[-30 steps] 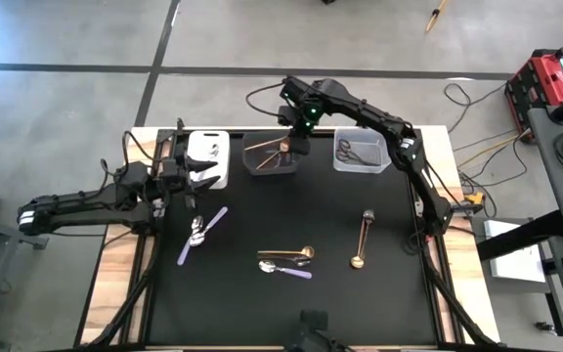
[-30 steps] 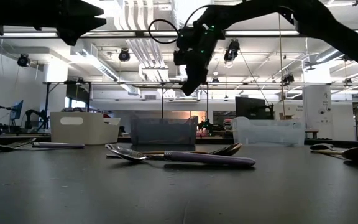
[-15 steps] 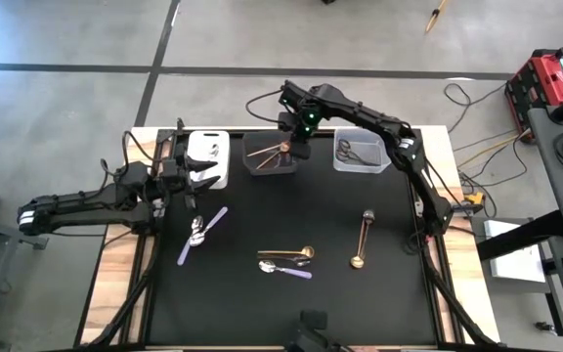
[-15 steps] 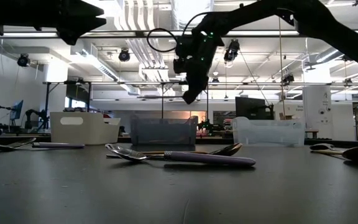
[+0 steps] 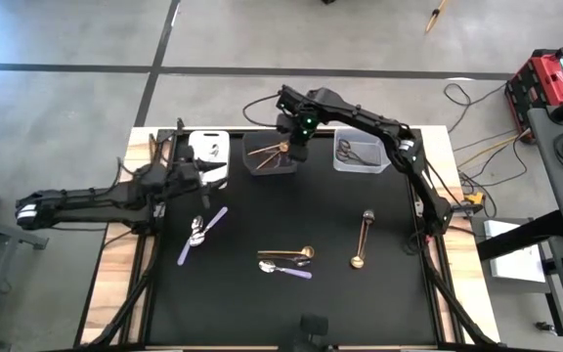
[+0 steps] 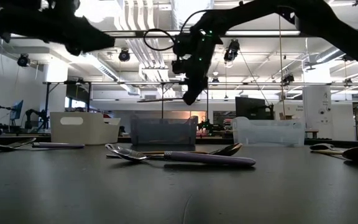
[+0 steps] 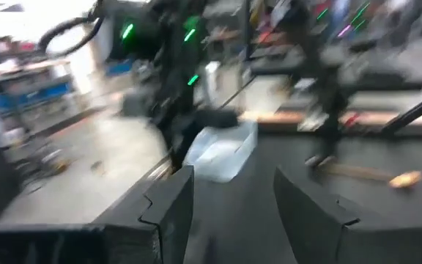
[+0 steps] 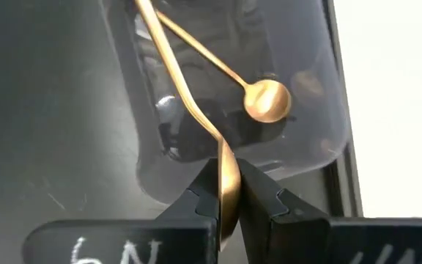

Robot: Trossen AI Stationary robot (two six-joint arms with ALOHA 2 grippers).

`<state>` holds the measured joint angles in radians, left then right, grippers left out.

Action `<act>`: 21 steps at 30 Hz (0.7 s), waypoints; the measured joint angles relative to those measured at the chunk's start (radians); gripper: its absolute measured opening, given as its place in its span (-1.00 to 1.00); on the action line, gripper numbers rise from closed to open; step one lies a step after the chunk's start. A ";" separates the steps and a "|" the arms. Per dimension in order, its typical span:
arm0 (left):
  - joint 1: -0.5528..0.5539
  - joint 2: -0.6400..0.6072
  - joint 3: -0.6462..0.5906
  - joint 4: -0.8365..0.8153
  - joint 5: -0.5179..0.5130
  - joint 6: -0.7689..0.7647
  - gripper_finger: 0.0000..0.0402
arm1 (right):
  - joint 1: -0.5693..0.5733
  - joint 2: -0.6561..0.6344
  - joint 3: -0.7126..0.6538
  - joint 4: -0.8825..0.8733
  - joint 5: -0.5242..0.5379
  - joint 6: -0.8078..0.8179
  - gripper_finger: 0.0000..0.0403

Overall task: Sort silverware by color (type)
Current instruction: Put the gold spoon into the black bin

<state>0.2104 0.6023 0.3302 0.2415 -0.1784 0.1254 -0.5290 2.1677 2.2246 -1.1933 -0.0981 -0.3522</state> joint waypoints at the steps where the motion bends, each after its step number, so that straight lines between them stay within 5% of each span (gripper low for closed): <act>1: 0.000 0.029 0.000 0.020 -0.029 0.014 -0.13 | 0.009 0.000 0.000 -0.003 0.023 0.011 -0.93; 12: 0.000 0.329 0.000 0.256 -0.074 0.079 0.29 | 0.118 -0.001 0.029 -0.085 0.091 0.155 -0.93; 21: 0.001 0.542 0.051 0.317 -0.065 0.109 0.34 | 0.167 -0.001 0.029 -0.129 0.127 0.256 -0.93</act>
<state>0.2115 1.1438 0.3809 0.5589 -0.2429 0.2340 -0.3616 2.1666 2.2536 -1.3219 0.0288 -0.0960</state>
